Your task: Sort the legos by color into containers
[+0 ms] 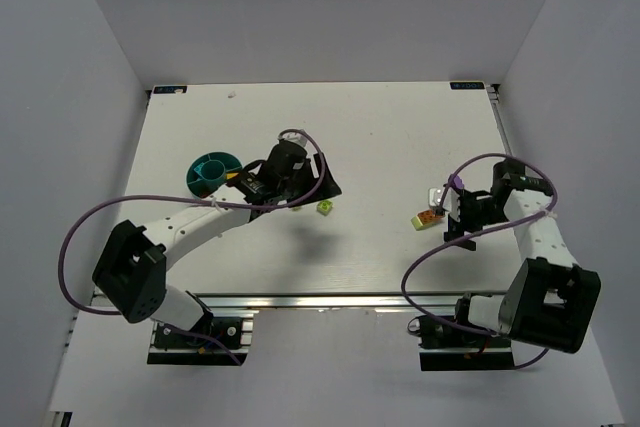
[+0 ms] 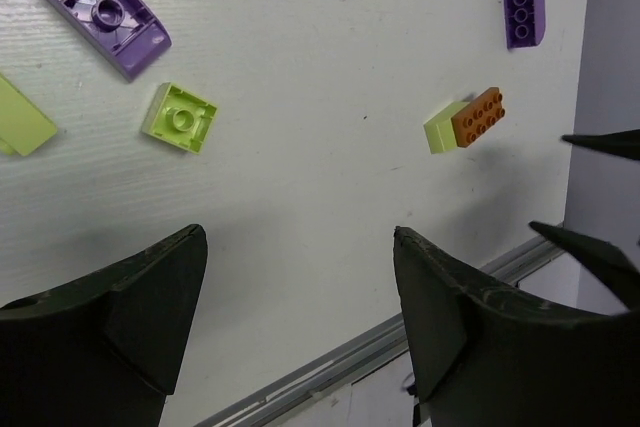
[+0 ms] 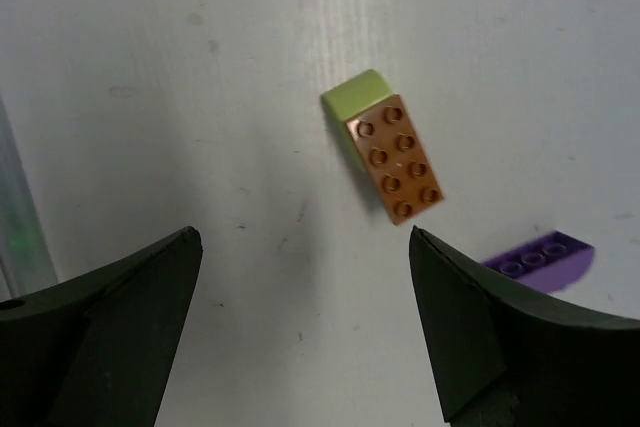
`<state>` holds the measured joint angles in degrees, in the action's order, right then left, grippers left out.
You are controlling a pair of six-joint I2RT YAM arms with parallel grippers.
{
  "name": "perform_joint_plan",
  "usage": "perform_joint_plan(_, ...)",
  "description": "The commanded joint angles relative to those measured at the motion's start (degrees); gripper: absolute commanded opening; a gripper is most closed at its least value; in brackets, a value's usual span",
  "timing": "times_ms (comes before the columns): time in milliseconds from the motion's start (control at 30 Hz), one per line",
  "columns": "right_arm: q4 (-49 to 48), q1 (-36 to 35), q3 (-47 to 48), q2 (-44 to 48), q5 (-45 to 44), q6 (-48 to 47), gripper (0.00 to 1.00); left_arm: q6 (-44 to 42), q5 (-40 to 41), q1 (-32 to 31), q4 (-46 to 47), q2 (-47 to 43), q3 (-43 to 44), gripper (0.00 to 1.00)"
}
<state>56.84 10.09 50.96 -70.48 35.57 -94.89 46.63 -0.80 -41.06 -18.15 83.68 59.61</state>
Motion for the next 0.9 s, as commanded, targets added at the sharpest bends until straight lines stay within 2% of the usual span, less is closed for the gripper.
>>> perform_joint_plan(0,3.28,0.55,-0.43,-3.41,1.16,-31.13,0.89,0.56,-0.87,-0.25,3.47,-2.72,0.15,0.85)
perform_joint_plan(100,2.32,-0.06,1.15,-8.43,1.17,-35.8,0.9,1.18,0.0,-0.25,3.21,-5.7,-1.34,0.85)
perform_joint_plan(200,-2.08,-0.59,2.48,-11.51,-0.85,-34.75,0.89,1.79,2.45,-0.34,2.77,-8.52,-3.45,0.85)
perform_joint_plan(333,-2.61,-1.73,4.06,-14.95,-2.26,-35.8,0.89,3.63,3.7,-0.34,3.91,-13.53,-6.87,0.85)
perform_joint_plan(533,-6.39,-4.55,4.23,-17.93,-3.67,-33.69,0.89,4.17,4.93,-0.34,3.3,-16.44,-8.9,0.85)
perform_joint_plan(867,-7.27,-7.01,8.8,-24.7,-8.93,-32.02,0.79,3.91,6.25,-0.34,2.42,-19.16,-9.95,0.85)
